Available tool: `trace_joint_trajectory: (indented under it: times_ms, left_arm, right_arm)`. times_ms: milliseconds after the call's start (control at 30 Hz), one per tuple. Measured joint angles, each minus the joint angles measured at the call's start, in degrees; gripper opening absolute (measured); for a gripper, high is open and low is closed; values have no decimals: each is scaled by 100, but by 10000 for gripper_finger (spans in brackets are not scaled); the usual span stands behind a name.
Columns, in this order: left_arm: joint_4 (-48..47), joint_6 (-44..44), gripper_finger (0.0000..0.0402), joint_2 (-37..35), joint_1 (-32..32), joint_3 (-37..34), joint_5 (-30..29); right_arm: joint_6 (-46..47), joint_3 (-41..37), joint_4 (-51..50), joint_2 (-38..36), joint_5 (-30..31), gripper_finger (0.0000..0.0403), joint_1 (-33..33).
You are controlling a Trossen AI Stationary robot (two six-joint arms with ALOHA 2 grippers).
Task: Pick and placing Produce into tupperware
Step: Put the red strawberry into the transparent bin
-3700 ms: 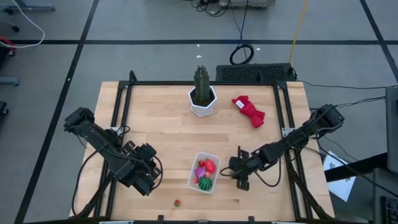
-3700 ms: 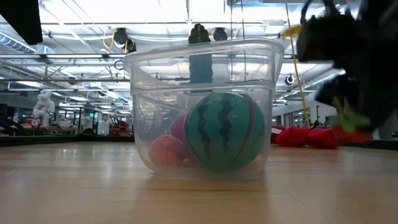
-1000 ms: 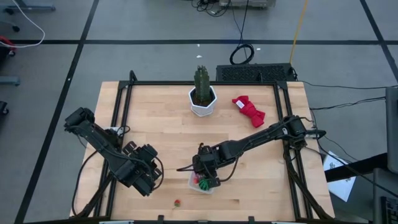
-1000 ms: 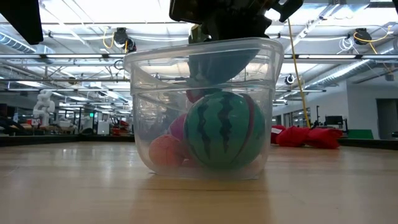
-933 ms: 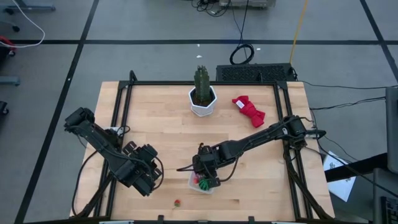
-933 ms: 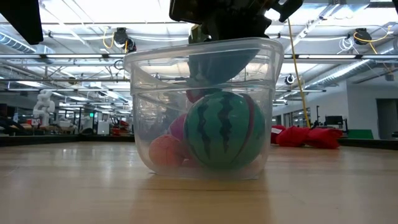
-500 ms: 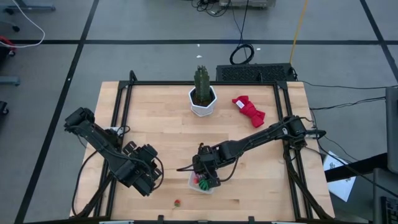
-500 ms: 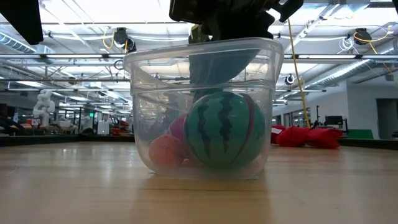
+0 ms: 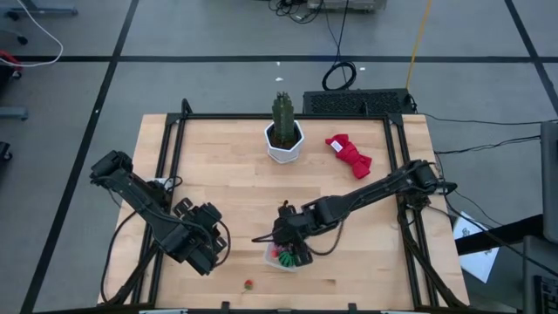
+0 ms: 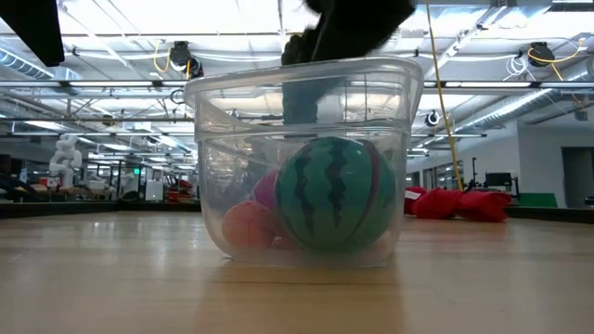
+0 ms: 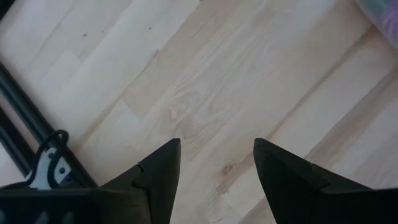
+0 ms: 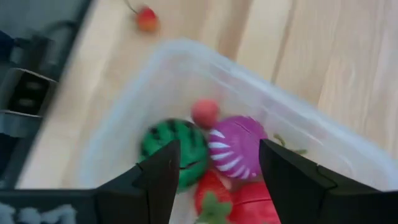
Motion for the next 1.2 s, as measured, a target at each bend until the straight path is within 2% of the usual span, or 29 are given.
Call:
trace_joint_trajectory:
  times_ms: [200, 400, 467, 567, 733, 833, 967, 1200]
  left_arm:
    - [824, 530, 209, 12, -21, -2, -132]
    - [3156, 2369, 209, 376, -154, -2, 347]
    - [3844, 2566, 209, 568, -196, 0, 477]
    - [4367, 2219, 209, 915, -175, 3, 955]
    - [4368, 892, 209, 1525, -118, 2, 2129]
    - [4523, 477, 209, 1818, -107, 87, 2535]
    - [4914, 408, 209, 1997, -94, 377, 2579]
    - [4886, 486, 209, 2249, 30, 928, 2293]
  right_arm:
    - [-6, 0, 45, -741, 9, 209, 366]
    - [6, 2, -188, -1437, 15, 209, 924]
    - [123, 2, -250, -1611, 50, 209, 1100]
    - [313, 3, -326, -1802, 211, 209, 1346]
    - [375, 9, -699, -1957, 931, 209, 1687]
    - [578, 9, -1030, -2001, 1354, 209, 1804]
    - [601, 9, -1400, -1998, 1422, 209, 1828]
    - [582, 9, -1477, -1999, 1556, 209, 1817]
